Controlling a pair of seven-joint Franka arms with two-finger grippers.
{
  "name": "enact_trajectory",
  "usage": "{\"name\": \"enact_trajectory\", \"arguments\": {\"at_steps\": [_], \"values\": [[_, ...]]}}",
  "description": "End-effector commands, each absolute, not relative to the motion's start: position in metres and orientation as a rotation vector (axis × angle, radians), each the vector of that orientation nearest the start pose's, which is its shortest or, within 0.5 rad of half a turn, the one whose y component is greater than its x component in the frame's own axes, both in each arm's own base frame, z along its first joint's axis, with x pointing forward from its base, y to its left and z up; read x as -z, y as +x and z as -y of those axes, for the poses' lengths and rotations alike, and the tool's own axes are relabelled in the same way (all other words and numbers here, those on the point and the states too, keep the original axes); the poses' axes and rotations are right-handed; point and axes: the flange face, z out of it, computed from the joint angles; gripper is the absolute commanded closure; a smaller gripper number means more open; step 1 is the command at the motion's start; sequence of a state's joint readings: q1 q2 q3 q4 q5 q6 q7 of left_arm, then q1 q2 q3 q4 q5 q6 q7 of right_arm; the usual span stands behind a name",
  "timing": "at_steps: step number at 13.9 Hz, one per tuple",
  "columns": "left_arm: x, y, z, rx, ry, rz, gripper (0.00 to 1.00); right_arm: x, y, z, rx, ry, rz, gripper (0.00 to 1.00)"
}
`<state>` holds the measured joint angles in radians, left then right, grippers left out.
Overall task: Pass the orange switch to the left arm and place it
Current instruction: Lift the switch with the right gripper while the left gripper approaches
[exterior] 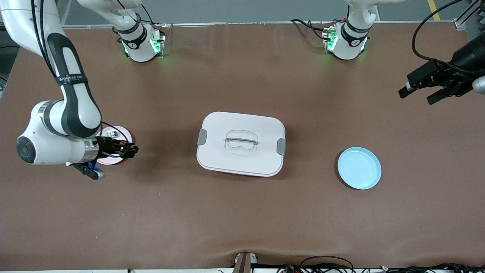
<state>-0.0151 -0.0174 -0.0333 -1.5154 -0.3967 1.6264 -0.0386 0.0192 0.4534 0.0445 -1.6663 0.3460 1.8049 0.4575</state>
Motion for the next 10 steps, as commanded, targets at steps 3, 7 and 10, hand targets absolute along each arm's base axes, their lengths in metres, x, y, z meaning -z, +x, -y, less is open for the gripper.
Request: {"name": "enact_trajectory", "arguments": {"at_steps": [3, 7, 10], "values": [[-0.655, 0.564, 0.117, 0.082, -3.710, -0.161, 0.00, -0.399, 0.648, -0.150, -0.584, -2.595, -0.974, 1.00], [-0.634, 0.580, 0.173, 0.058, -3.851, -0.177, 0.00, -0.451, 0.651, -0.209, -0.616, -2.429, -1.188, 1.00], [-0.615, 0.593, 0.220, 0.115, -3.908, -0.108, 0.00, -0.478, 0.648, -0.251, -0.634, -2.333, -1.358, 1.00]]}}
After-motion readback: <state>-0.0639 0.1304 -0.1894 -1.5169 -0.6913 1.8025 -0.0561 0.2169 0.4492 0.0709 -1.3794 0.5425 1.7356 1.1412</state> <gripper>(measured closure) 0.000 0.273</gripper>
